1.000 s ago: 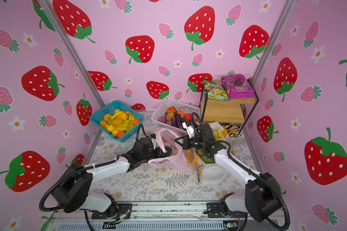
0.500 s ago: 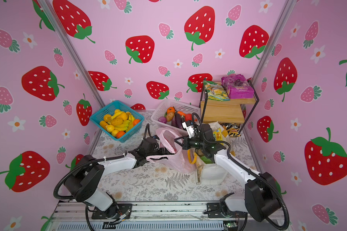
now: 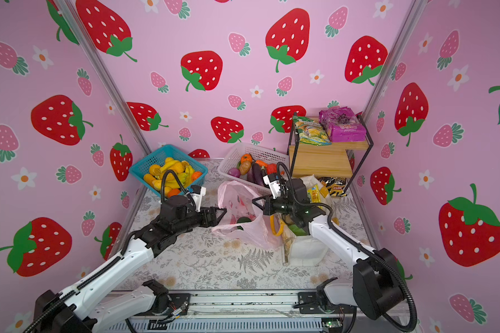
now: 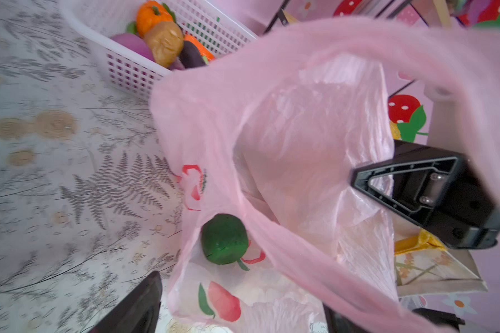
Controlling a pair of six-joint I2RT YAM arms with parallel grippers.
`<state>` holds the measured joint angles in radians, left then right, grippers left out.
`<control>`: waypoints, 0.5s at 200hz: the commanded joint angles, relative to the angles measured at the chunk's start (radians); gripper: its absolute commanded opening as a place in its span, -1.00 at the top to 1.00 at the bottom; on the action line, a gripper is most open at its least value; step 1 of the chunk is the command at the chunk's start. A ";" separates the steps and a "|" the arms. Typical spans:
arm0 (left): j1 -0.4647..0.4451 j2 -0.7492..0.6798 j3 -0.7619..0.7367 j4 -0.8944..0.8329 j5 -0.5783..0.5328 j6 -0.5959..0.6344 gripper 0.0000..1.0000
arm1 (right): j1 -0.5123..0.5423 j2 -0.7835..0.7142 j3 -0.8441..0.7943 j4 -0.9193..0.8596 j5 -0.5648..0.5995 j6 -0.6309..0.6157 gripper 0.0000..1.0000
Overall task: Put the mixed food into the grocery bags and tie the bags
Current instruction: 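Open the left gripper inside the bag and lift it out, then move the left gripper back over the teal fruit basket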
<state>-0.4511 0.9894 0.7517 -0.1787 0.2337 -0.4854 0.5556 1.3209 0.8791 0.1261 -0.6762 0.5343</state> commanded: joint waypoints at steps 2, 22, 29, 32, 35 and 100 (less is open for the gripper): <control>0.104 -0.043 0.003 -0.184 -0.068 0.018 -0.67 | -0.006 -0.020 0.007 0.003 0.009 -0.012 1.00; 0.226 -0.043 0.016 -0.201 -0.163 -0.037 -0.64 | -0.006 -0.012 0.006 0.019 0.007 -0.010 1.00; 0.264 -0.033 0.015 -0.169 -0.175 -0.054 -0.64 | -0.006 -0.007 0.006 0.026 0.003 -0.008 1.00; 0.280 -0.026 0.015 -0.156 -0.183 -0.062 -0.64 | -0.006 -0.005 0.006 0.027 -0.001 -0.009 1.00; 0.292 -0.019 0.016 -0.142 -0.190 -0.069 -0.64 | -0.007 -0.003 0.005 0.027 -0.002 -0.010 1.00; 0.450 0.489 0.435 -0.136 -0.452 0.048 -0.63 | -0.008 -0.018 -0.001 0.041 -0.024 -0.015 1.00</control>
<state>-0.0235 1.3479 1.0039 -0.2970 -0.0479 -0.5175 0.5526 1.3209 0.8787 0.1341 -0.6811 0.5262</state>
